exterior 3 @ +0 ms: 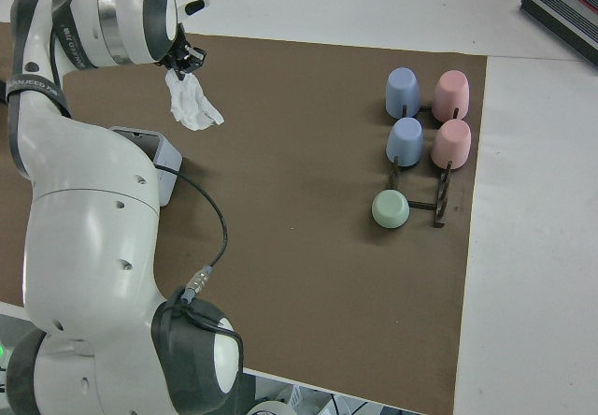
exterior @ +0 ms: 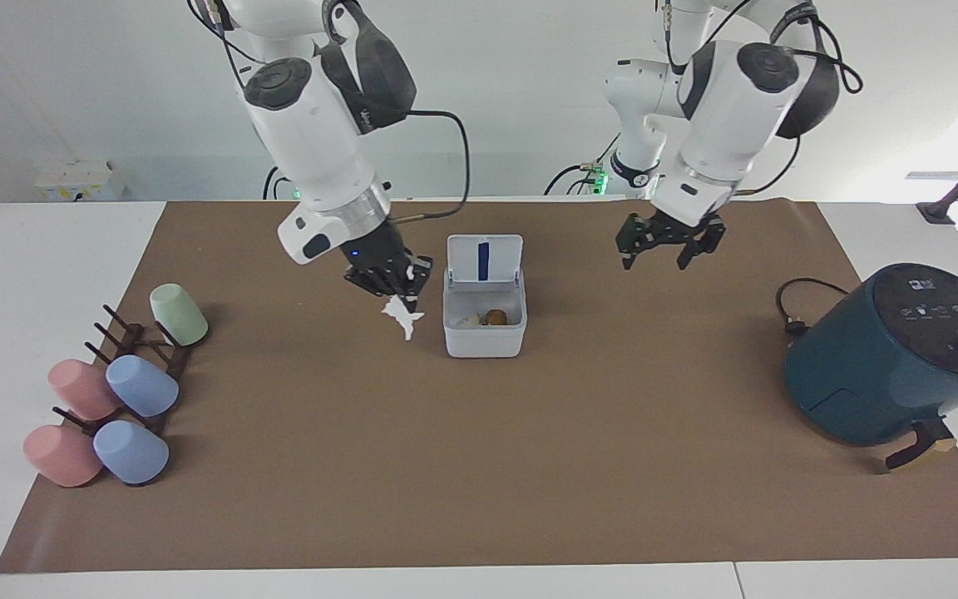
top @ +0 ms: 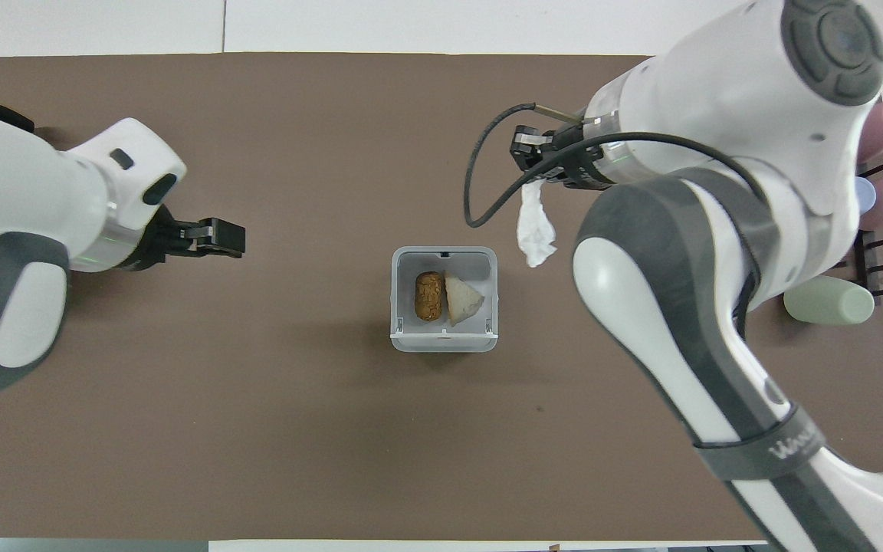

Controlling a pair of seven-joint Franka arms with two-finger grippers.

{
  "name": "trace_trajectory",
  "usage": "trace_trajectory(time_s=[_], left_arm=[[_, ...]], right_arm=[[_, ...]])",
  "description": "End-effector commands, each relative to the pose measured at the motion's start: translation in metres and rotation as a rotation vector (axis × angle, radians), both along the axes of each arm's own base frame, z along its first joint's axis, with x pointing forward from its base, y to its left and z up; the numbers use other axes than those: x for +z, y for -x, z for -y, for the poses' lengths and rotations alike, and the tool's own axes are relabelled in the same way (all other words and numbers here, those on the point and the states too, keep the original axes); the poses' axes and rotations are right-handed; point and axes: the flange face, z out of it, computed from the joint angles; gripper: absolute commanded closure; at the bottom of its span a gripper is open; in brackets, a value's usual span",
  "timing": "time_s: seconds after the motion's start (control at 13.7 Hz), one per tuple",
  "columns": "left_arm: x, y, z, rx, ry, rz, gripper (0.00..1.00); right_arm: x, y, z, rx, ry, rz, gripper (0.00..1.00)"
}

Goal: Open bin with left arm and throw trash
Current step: 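Carry the paper over the bin and release it with the right gripper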

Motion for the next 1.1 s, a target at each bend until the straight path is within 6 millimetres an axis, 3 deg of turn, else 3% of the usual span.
trace_trajectory(time_s=[0.0, 0.07, 0.22, 0.29, 0.44, 0.66, 0.88, 0.95, 1.02], left_arm=[[0.019, -0.007, -0.052, -0.040, 0.004, -0.012, 0.00], [0.029, -0.010, -0.074, -0.043, 0.003, -0.010, 0.00], [0.057, -0.014, -0.105, -0.064, -0.061, 0.000, 0.00], [0.071, -0.015, -0.110, -0.077, -0.083, 0.008, 0.00], [0.081, -0.019, -0.117, -0.063, -0.085, 0.006, 0.00], [0.084, -0.015, -0.121, -0.058, -0.084, -0.014, 0.00], [0.084, -0.010, -0.122, -0.042, -0.084, -0.033, 0.00], [0.084, -0.010, -0.122, -0.040, -0.082, -0.034, 0.00], [0.084, -0.010, -0.122, -0.039, -0.079, -0.030, 0.00]], right_arm=[[-0.019, 0.024, -0.040, -0.121, -0.082, -0.016, 1.00], [-0.028, 0.033, -0.058, -0.162, -0.095, -0.033, 1.00], [-0.044, 0.052, -0.070, -0.180, -0.082, -0.064, 1.00], [-0.049, 0.057, -0.071, -0.171, -0.074, -0.071, 1.00], [-0.059, 0.066, -0.070, -0.165, -0.059, -0.082, 1.00], [-0.082, 0.096, -0.082, -0.151, -0.067, -0.035, 1.00], [-0.092, 0.099, -0.078, -0.123, -0.050, -0.032, 1.00], [-0.094, 0.104, -0.075, -0.089, -0.039, -0.021, 0.98], [-0.097, 0.105, -0.073, -0.076, -0.036, -0.010, 0.81]])
